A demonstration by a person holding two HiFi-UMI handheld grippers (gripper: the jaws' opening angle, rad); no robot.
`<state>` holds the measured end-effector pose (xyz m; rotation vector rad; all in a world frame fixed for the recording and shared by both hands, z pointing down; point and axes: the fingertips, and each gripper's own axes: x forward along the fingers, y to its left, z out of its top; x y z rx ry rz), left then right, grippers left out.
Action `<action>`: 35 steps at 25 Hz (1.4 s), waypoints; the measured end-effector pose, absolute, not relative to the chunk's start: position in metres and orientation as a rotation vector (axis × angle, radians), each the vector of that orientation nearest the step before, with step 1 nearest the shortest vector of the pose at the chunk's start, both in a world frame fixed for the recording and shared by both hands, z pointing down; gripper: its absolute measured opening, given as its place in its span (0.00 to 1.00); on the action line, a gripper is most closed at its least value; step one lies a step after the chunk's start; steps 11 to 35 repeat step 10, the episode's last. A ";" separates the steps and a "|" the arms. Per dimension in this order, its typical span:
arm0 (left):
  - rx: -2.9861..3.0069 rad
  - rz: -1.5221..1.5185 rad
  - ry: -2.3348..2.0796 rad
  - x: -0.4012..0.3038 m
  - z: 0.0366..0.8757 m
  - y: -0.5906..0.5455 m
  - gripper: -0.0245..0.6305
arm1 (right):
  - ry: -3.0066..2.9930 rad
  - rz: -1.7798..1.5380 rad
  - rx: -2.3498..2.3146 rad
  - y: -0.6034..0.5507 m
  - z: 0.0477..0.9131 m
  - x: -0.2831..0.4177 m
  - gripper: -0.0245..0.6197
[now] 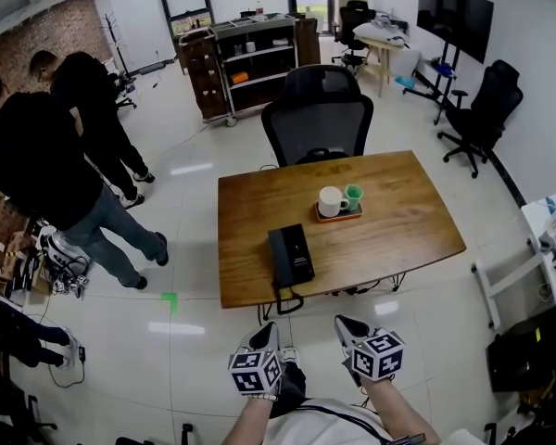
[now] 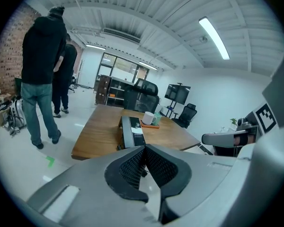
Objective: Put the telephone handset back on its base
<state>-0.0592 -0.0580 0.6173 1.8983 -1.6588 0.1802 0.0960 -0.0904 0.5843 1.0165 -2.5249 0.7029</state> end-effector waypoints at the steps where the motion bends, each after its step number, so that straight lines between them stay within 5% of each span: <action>1: 1.902 0.182 -1.661 -0.059 0.616 -0.059 0.04 | -2.526 0.701 1.021 -0.091 0.584 0.097 0.04; 35: 1.922 0.179 -1.648 -0.051 0.609 -0.065 0.04 | -2.528 0.693 1.036 -0.092 0.578 0.102 0.04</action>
